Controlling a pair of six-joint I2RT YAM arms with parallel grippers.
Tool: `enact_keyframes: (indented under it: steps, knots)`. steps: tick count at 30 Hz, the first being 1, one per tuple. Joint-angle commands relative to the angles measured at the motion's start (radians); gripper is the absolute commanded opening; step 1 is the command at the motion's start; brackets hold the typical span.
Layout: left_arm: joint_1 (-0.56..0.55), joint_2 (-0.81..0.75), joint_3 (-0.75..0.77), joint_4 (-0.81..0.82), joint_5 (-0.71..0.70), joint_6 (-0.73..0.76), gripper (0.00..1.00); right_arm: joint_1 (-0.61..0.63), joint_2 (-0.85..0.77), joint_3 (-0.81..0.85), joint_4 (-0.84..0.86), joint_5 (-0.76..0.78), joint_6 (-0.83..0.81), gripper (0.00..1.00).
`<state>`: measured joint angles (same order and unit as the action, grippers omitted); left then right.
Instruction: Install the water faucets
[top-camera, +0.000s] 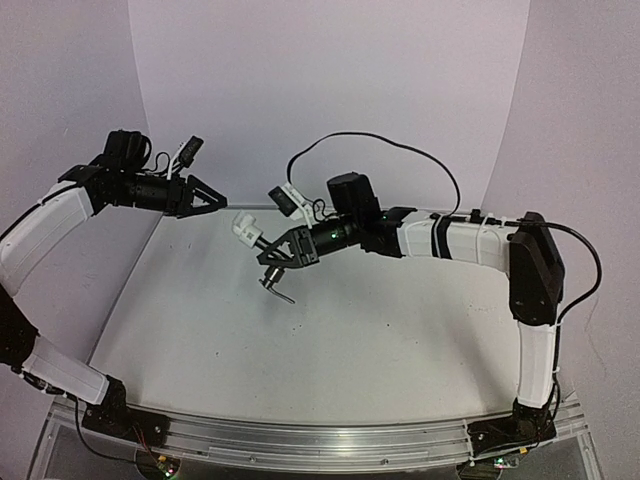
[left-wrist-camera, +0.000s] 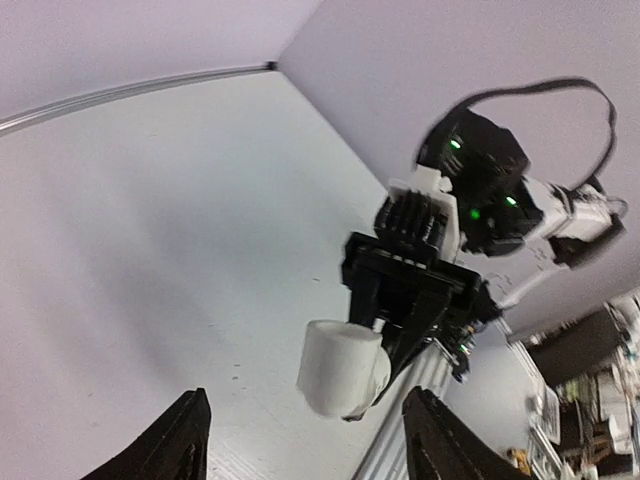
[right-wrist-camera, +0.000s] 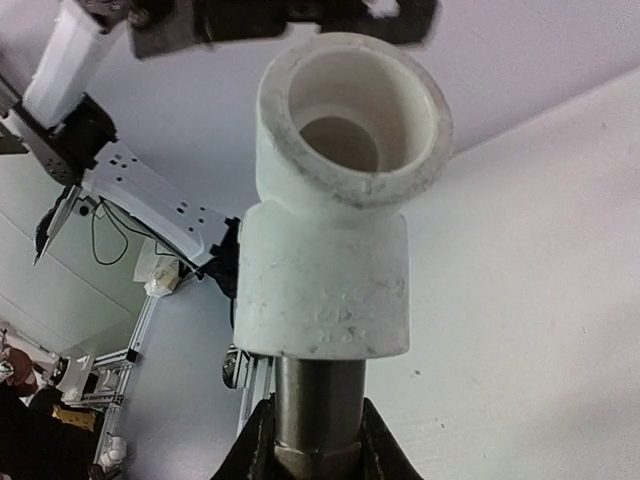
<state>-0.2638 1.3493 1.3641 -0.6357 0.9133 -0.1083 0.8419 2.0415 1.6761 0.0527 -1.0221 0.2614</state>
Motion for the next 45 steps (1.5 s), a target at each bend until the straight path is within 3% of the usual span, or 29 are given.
enact_keyframes:
  steps: [1, 5, 8, 16, 23, 32, 37, 45]
  knots:
    - [0.058, -0.081, -0.026, 0.03, -0.363, -0.075, 0.72, -0.062, -0.04, -0.092, 0.158, 0.023, 0.131, 0.0]
    - [0.11, -0.107, -0.064, 0.032, -0.477, -0.12, 0.79, -0.096, 0.002, -0.178, 0.177, 0.05, 0.217, 0.0]
    - [0.111, -0.115, -0.087, 0.049, -0.468, -0.132, 0.83, -0.101, 0.077, -0.182, 0.172, 0.018, 0.262, 0.0]
    - [0.111, -0.102, -0.126, 0.085, -0.397, -0.157, 0.79, -0.09, 0.213, -0.126, 0.114, -0.022, 0.268, 0.0]
    - [0.111, -0.085, -0.153, 0.108, -0.358, -0.168, 0.77, 0.0, 0.286, -0.096, -0.006, -0.08, 0.115, 0.01]
    - [0.111, -0.072, -0.141, 0.117, -0.329, -0.171, 0.76, 0.034, 0.327, -0.039, -0.223, -0.025, -0.044, 0.13]
    - [0.11, -0.063, -0.13, 0.119, -0.313, -0.172, 0.75, 0.076, 0.346, -0.007, -0.344, -0.058, -0.157, 0.06]
    - [0.111, -0.04, -0.101, 0.12, -0.294, -0.178, 0.75, 0.126, 0.334, -0.017, -0.412, -0.016, -0.195, 0.15]
